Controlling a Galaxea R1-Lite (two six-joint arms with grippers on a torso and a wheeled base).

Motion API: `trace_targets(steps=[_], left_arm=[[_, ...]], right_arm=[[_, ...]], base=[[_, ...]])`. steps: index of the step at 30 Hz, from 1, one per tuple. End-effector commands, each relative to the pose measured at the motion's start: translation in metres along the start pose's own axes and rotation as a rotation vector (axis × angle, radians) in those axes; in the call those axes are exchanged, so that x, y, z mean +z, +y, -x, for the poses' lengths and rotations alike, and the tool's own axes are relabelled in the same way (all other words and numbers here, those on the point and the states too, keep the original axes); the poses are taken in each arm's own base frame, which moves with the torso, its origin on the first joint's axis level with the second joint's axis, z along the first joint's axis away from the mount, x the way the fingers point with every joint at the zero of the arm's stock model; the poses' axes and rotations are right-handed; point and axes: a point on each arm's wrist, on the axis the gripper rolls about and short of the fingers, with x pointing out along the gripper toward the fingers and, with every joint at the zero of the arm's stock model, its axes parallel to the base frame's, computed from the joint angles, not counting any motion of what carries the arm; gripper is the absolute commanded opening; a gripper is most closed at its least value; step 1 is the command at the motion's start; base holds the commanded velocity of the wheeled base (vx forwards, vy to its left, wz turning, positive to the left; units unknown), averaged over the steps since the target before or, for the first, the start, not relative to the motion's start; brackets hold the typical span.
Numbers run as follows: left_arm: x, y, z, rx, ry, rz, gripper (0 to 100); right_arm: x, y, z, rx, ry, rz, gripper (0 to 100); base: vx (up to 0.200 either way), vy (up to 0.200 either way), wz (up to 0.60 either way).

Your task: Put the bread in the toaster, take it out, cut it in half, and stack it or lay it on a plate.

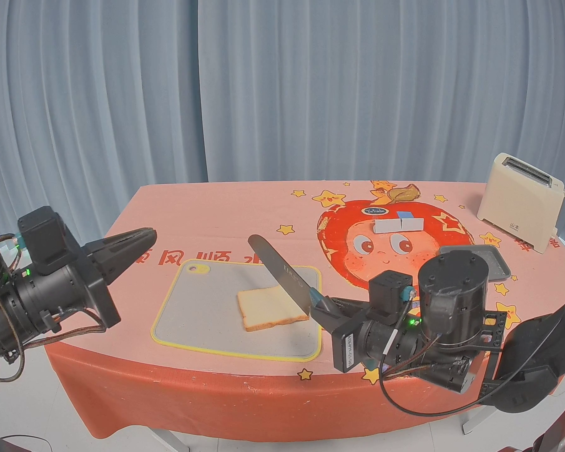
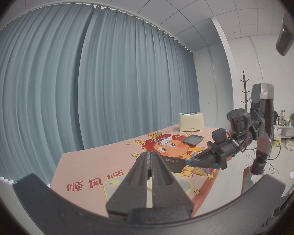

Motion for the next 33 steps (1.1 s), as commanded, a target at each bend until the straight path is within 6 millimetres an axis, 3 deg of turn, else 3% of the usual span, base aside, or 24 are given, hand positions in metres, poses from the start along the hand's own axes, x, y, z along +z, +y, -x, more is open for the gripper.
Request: trace_targets(steps=[1, 6, 13, 22, 33], left_arm=[[-0.014, 0.004, -0.028, 0.004, 0.05, 0.013, 0], [-0.008, -0.006, -0.038, -0.053, 0.031, 0.002, 0], [0.002, -0.004, -0.058, -0.061, 0.011, -0.002, 0], [-0.014, 0.001, -0.094, -0.068, 0.075, 0.012, 0], [-0.023, 0.007, -0.112, -0.058, 0.108, 0.018, 0]], right_arm=[[0.001, 0.002, -0.001, 0.005, -0.006, 0.0, 0], [0.008, 0.003, 0.0, 0.011, -0.031, -0.044, 0], [0.016, 0.006, -0.005, 0.016, -0.048, -0.091, 0], [0.024, 0.012, -0.004, 0.027, -0.04, -0.146, 0], [0.019, 0.018, -0.003, 0.015, 0.054, -0.155, 0]], base=[[0.0, 0.0, 0.0], [0.0, 0.0, 0.0], [0.0, 0.0, 0.0], [0.0, 0.0, 0.0], [0.0, 0.0, 0.0]])
